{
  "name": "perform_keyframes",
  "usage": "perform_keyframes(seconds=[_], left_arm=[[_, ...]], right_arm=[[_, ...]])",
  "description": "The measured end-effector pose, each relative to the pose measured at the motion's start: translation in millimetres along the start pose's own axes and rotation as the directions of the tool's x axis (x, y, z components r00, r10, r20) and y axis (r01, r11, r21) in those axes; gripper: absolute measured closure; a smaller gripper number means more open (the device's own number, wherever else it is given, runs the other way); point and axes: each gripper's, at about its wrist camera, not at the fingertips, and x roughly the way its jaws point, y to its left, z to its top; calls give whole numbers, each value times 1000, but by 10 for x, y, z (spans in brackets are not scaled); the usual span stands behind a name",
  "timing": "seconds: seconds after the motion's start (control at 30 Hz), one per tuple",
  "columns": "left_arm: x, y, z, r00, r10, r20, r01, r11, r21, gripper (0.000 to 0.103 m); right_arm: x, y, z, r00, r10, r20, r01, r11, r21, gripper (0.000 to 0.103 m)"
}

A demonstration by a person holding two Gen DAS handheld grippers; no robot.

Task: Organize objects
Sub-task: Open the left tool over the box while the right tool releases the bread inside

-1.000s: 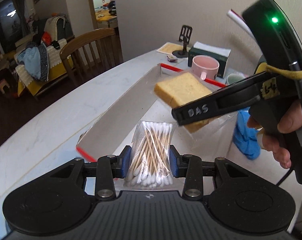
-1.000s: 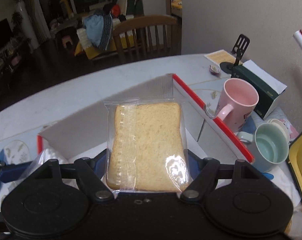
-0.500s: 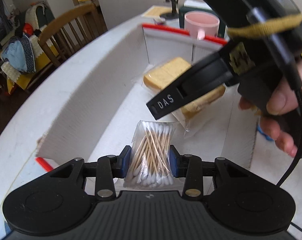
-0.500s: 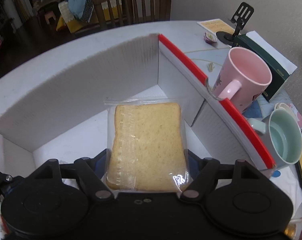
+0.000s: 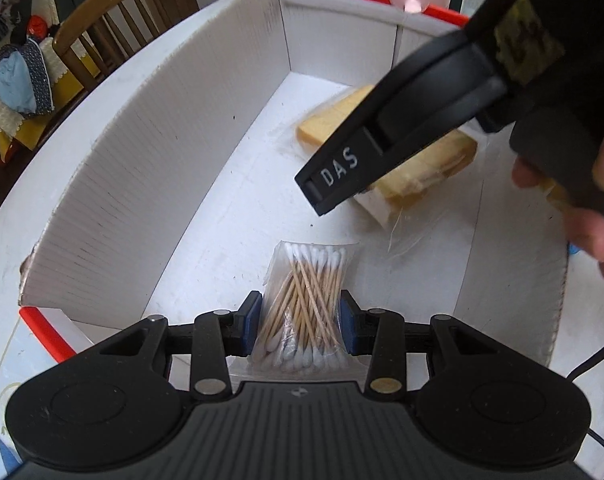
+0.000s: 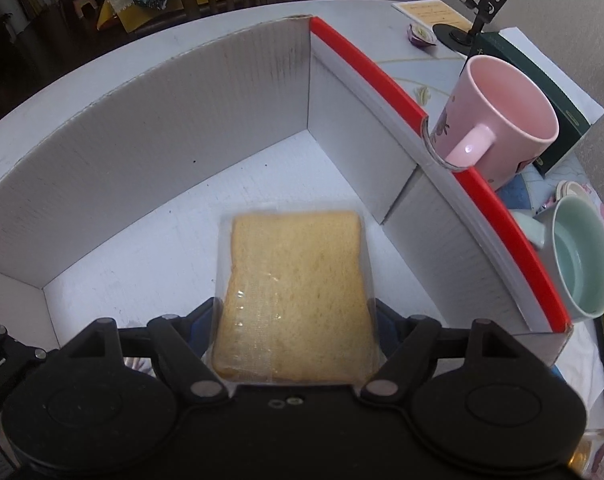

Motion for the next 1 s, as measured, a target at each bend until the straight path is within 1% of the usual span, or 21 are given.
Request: perform_keyframes(seconds=[0.07, 0.17, 0.33, 0.53, 0.67, 0.83, 1.0], left_arm=[[20, 8, -11, 1000, 2, -5, -2, 1000, -3, 64], [22, 16, -31, 1000, 1, 3, -1, 1000, -2, 52], [-42, 26, -81, 1000, -7, 25, 8, 1000, -13, 52], [-234, 90, -196, 997, -18, 82, 24, 997, -71, 52], [-420, 83, -309, 993, -17, 120, 28, 996, -86, 52], [-766, 105, -422, 985, -23, 173, 43, 993, -113, 52], [-1053, 101, -543, 972, -19, 235, 51, 990, -133, 52]], right_arm=[[-2, -1, -1, 1000, 3, 1, -3, 1000, 1, 24], [-10, 1, 4, 1000, 2, 4, -2, 1000, 3, 22], [-47, -15, 4, 1000, 8, 19, -8, 1000, 9, 21], [-218, -21, -51, 997, 45, 56, -46, 999, 18, 21], [-396, 55, -133, 994, 55, 97, -54, 998, -10, 21], [-675, 127, -270, 986, 80, 147, -76, 996, -35, 21], [-1010, 170, -461, 973, 105, 208, -94, 994, -62, 21]])
